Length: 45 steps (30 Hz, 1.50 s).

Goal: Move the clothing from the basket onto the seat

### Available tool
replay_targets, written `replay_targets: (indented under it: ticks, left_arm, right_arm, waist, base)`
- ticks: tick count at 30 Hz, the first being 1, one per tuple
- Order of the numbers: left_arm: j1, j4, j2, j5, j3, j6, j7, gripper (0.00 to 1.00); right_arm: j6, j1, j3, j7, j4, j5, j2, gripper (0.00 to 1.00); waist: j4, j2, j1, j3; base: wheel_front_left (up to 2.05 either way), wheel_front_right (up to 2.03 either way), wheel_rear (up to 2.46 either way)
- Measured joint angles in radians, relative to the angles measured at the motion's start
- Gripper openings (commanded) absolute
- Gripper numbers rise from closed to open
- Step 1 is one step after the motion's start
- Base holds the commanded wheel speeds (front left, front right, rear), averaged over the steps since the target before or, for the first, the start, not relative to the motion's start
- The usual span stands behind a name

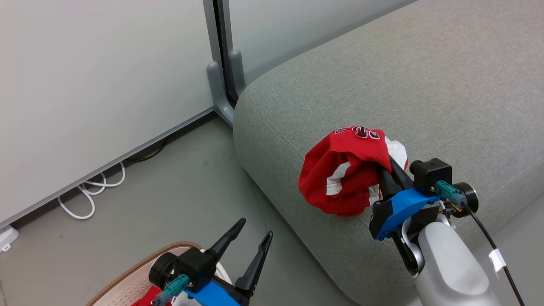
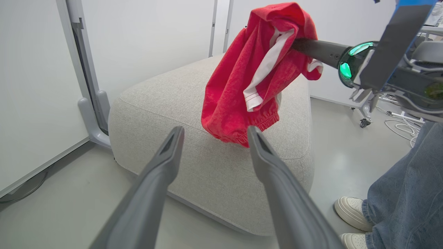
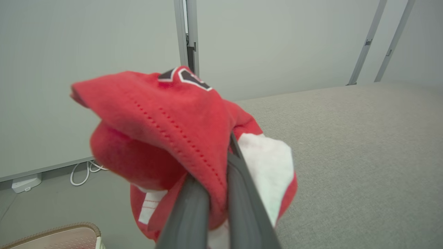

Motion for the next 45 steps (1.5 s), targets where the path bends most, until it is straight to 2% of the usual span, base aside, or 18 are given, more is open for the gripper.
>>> replay_targets:
  ticks: [7,12,14,19,24,27,34,39,44,45]
  left_arm:
    - [0.010,-0.005,0.002,0.007,0.030,0.000,0.000,1.00]
    - [0.012,-0.030,0.027,0.042,0.069,0.000,0.000,1.00]
    - [0.005,-0.045,0.040,0.059,0.062,0.000,0.000,1.00]
    - [-0.086,-0.081,0.081,0.083,0.017,0.000,0.000,1.00]
    - [-0.179,-0.121,0.118,0.097,-0.012,0.000,0.000,1.00]
    - [-0.232,-0.146,0.137,0.108,-0.017,0.000,0.000,1.00]
    - [-0.286,-0.182,0.154,0.123,-0.015,0.000,0.000,1.00]
    - [-0.280,-0.181,0.169,0.125,0.001,0.000,0.000,1.00]
    - [-0.256,-0.174,0.164,0.124,0.008,0.001,0.000,1.00]
    - [-0.254,-0.170,0.161,0.124,0.005,0.001,0.000,1.00]
  right_arm:
    - [0.000,-0.022,0.025,0.047,0.016,0.020,0.000,0.00]
    - [0.000,-0.197,0.002,0.095,0.068,0.050,-0.001,0.00]
    - [0.000,-0.284,-0.040,0.104,0.089,0.049,-0.006,0.00]
    - [0.000,-0.478,-0.194,0.103,0.114,0.034,-0.128,0.00]
    - [0.000,-0.583,-0.336,0.098,0.125,-0.016,-0.253,0.00]
    - [0.000,-0.602,-0.407,0.077,0.139,-0.038,-0.297,0.00]
    - [0.000,-0.572,-0.587,0.006,0.236,-0.048,-0.313,0.00]
    - [0.000,-0.528,-0.630,-0.030,0.323,-0.086,-0.303,0.00]
    - [0.000,-0.500,-0.639,-0.060,0.372,-0.130,-0.304,0.00]
    - [0.000,-0.495,-0.640,-0.063,0.380,-0.141,-0.309,0.09]
  waist:
    - [0.001,0.0000,-0.0001,0.006]
    - [0.000,0.0000,0.0000,0.060]
    - [0.001,0.0000,0.0001,0.092]
    - [0.034,0.0000,0.0001,0.200]
    - [0.094,0.0000,0.0002,0.323]
    - [0.132,0.0000,0.0002,0.397]
    - [0.211,0.0000,0.0003,0.532]
    - [0.239,0.0000,0.0003,0.577]
    - [0.235,0.0000,0.0001,0.553]
    - [0.235,0.0000,0.0001,0.547]
  base:
    - [0.00,0.00,0.00]
    - [0.00,0.00,0.00]
    - [0.00,0.00,0.00]
    - [0.00,0.00,0.00]
    - [0.00,0.00,0.00]
    - [0.00,0.00,0.00]
    - [0.00,0.00,0.00]
    - [0.00,0.00,0.00]
    - [0.00,0.00,0.00]
    - [0.00,0.00,0.00]
